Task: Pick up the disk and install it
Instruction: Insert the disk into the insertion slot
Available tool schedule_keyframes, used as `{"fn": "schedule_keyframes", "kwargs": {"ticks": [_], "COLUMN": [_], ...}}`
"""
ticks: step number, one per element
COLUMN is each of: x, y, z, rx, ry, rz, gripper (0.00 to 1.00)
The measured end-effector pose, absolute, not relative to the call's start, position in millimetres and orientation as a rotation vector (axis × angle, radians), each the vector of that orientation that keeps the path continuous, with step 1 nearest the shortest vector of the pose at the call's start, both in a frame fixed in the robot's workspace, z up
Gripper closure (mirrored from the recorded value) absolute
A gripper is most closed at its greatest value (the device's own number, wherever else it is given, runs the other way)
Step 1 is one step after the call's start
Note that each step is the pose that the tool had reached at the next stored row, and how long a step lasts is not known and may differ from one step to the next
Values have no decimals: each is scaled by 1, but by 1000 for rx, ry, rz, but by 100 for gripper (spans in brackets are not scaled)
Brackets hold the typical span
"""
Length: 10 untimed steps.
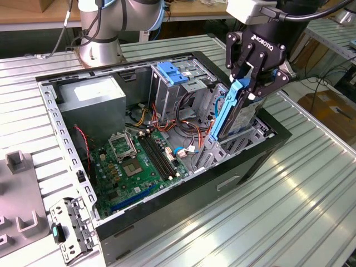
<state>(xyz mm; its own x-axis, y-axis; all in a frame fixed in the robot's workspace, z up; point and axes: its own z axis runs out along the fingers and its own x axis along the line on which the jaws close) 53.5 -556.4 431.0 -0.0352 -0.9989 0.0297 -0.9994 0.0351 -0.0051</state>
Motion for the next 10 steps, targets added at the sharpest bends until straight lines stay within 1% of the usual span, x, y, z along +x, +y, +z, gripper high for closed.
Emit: {"fn": "schedule_keyframes", "kwargs": {"ticks": [7,8,10], "x": [54,54,54], "y": [-556,-556,-556], "z": [430,426,422], "rx": [2170,2170,2170], "ry": [-2247,-2247,-2247], "rz": [38,38,38], "gripper": [62,55,55]}}
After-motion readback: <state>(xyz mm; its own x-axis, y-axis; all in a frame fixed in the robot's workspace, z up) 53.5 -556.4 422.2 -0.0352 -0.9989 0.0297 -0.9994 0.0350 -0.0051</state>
